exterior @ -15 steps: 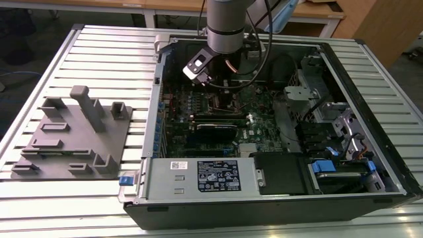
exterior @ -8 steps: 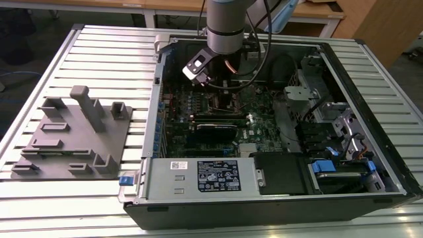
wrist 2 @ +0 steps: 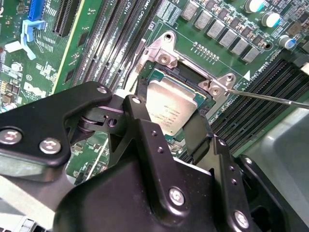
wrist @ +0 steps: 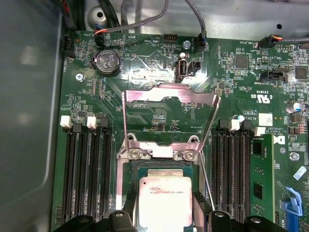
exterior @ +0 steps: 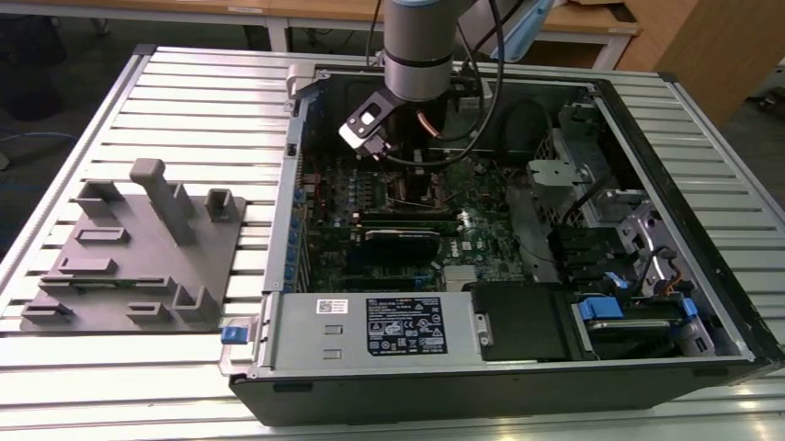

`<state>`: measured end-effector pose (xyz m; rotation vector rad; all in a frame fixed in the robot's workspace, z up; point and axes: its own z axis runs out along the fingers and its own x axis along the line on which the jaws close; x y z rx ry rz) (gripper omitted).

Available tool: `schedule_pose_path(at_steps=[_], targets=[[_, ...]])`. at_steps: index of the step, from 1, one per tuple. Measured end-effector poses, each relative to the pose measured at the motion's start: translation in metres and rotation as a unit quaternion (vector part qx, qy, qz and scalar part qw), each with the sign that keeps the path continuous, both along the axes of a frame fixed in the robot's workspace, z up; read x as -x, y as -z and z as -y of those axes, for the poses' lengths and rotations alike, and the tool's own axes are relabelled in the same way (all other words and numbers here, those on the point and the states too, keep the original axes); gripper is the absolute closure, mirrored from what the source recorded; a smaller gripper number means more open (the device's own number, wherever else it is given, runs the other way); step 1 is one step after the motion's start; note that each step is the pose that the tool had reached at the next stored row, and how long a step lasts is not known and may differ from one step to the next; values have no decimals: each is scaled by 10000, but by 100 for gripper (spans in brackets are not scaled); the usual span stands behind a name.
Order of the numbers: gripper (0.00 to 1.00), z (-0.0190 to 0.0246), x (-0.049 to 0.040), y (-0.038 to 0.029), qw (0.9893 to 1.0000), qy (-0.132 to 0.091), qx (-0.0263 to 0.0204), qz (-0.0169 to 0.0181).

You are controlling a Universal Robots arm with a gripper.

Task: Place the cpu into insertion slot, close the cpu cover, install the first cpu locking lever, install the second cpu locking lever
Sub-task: 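Place the cpu into insertion slot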

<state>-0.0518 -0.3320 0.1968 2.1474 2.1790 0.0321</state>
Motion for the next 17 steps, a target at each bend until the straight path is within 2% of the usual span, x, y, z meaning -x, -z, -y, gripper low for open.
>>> schedule_pose_path(at_steps=[17], targets=[[46, 0, -7, 19, 10000, 0, -1, 0]])
